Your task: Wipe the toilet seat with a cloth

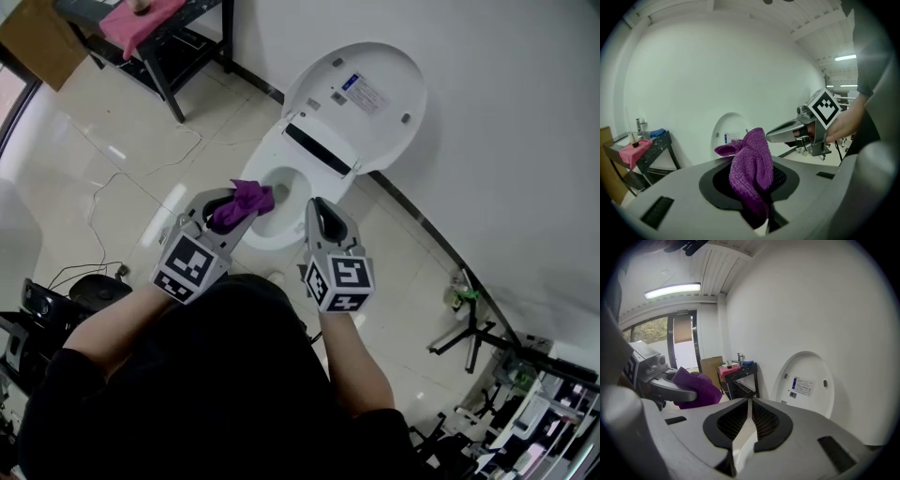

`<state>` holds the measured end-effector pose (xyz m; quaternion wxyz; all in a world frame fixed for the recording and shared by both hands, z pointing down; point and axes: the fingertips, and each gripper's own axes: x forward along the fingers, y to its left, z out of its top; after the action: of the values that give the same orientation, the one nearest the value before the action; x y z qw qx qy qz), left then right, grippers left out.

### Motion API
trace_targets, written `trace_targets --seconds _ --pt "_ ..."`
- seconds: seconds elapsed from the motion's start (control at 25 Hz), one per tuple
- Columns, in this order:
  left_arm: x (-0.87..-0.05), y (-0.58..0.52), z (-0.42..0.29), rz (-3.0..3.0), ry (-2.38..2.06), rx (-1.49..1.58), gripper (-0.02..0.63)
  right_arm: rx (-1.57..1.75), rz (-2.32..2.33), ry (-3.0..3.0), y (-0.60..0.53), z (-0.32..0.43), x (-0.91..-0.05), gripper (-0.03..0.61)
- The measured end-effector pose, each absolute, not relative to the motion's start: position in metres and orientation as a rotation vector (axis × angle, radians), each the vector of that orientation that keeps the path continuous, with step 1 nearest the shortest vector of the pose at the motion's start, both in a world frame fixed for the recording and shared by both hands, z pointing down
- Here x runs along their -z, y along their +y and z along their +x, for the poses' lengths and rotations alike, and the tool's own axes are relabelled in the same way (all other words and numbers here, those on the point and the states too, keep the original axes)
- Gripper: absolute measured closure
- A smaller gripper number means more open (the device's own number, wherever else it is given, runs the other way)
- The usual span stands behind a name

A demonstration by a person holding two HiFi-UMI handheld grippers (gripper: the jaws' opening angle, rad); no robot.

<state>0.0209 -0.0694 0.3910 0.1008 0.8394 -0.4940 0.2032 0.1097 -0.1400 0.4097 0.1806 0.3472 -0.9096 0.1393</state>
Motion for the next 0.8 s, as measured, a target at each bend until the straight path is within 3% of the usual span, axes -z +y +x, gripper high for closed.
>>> trace_targets --seconds 0.8 --pt "-0.409 -0.124 -0.014 2.448 -1.413 -0.632 0.514 -0.460 0.960 -2.483 -0.175 0.095 -0.437 0.537"
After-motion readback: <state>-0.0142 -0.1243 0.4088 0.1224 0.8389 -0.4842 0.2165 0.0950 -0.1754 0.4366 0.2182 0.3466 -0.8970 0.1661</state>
